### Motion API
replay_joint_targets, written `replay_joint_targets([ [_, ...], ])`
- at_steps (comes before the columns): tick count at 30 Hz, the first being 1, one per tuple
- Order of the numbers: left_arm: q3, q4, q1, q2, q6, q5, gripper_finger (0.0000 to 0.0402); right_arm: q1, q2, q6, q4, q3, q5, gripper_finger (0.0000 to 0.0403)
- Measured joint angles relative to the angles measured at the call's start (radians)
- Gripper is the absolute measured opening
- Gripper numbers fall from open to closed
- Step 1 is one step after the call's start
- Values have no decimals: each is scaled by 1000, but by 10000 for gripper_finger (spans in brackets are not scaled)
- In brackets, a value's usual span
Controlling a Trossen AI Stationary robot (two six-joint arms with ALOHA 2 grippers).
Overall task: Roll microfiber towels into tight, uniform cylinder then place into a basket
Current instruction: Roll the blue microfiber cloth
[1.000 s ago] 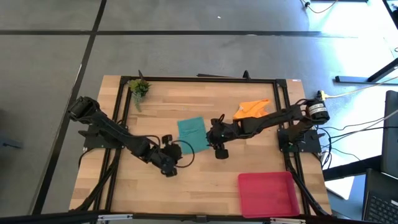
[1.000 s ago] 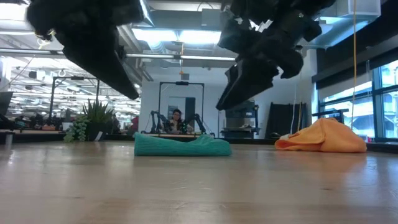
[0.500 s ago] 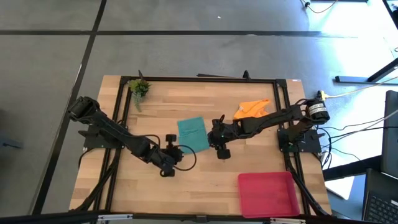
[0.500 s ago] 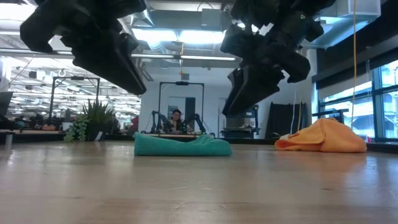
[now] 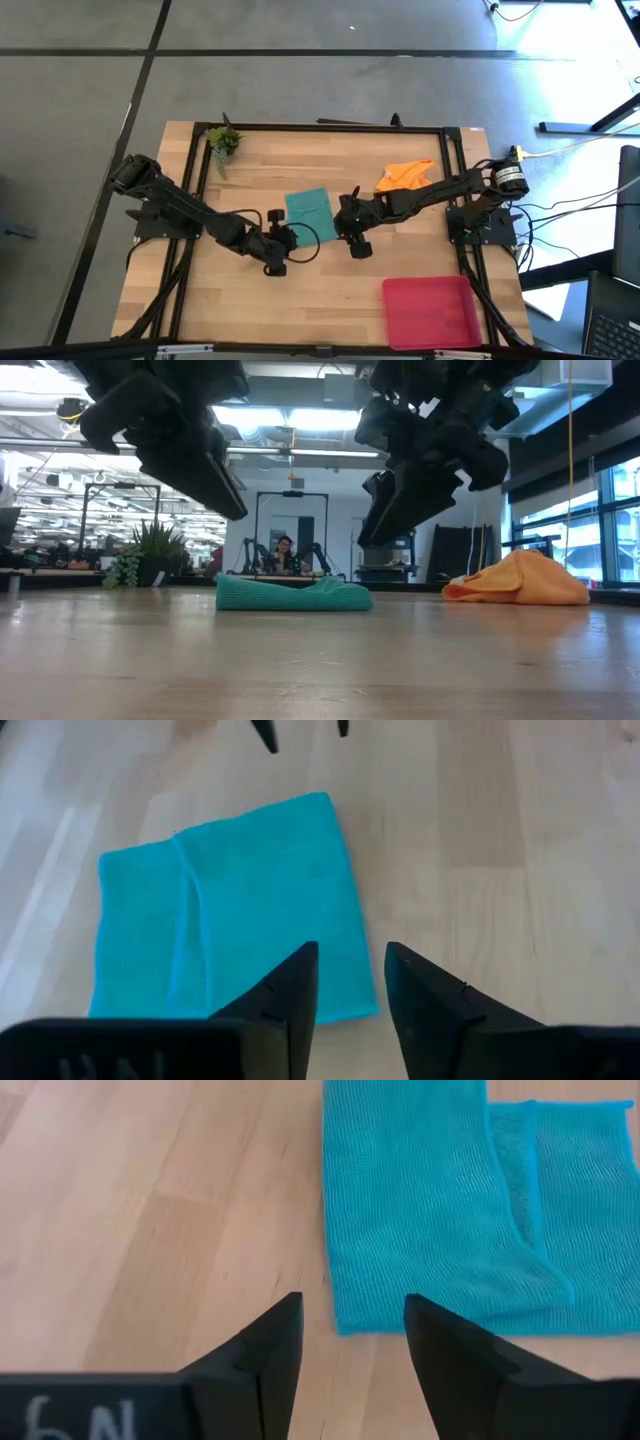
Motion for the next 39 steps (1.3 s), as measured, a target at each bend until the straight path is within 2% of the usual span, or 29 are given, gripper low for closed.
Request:
replay_joint_targets([
  [12,-2,-4,10,118,8,3,112,0,136,-208,146,0,14,177],
  [22,-1,27,10,122,8,3,112,-35,222,-207,206,2,22,177],
  [30,-1,34,11,153,8,2,112,-35,242,-202,250,3,22,175],
  [34,-1,30,11,175,8,2,112,-35,244,-184,258,2,21,153],
  [39,-1,29,11,201,1,2,112,-34,245,-180,262,2,19,99],
])
